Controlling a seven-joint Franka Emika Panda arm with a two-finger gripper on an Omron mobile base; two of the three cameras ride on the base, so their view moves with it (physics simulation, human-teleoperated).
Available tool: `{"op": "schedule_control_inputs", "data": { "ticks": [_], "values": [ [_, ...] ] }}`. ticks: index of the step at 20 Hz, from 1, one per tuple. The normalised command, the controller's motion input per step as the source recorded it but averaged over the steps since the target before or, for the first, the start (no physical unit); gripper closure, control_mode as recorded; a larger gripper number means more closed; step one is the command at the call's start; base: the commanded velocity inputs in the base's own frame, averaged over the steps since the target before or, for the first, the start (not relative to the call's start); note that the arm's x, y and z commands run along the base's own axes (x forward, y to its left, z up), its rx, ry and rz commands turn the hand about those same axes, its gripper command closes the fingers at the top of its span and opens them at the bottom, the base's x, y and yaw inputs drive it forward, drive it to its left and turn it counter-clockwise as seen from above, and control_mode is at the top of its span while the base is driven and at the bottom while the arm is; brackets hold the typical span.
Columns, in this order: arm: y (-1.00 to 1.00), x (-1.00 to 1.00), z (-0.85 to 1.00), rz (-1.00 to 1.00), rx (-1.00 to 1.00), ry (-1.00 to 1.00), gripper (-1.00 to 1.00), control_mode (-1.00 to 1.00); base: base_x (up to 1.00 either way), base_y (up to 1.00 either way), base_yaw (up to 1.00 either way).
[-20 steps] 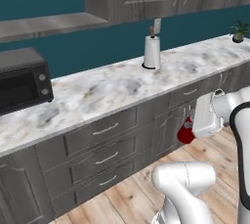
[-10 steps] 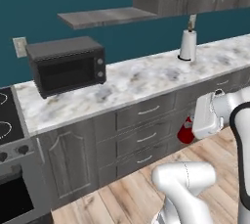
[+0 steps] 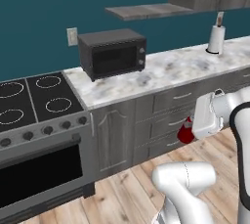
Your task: Four empty soda cans are scattered around the kitchen. Gather all the cans and cluster them next to the stove for recycling.
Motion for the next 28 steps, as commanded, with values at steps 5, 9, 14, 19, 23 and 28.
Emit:
{"op": "schedule_control_inputs", "data": {
  "ticks": [5,9,14,19,23,28],
  "values": [
    [0.00,0.00,0.00,0.00,0.00,0.00,1.00,1.00,-0.54,0.63,-0.06],
    [0.00,0.00,0.00,0.00,0.00,0.00,1.00,1.00,-0.37,0.54,-0.12],
    [0.00,0.00,0.00,0.00,0.00,0.00,1.00,1.00,-0.40,0.46,-0.13],
    [0.00,0.00,0.00,0.00,0.00,0.00,1.00,1.00,-0.33,0.57,-0.12],
    [0.00,0.00,0.00,0.00,0.00,0.00,1.00,1.00,-0.35,0.64,-0.08],
    [0.00,0.00,0.00,0.00,0.00,0.00,1.00,1.00,-0.36,0.96,-0.04]
  ]
}}
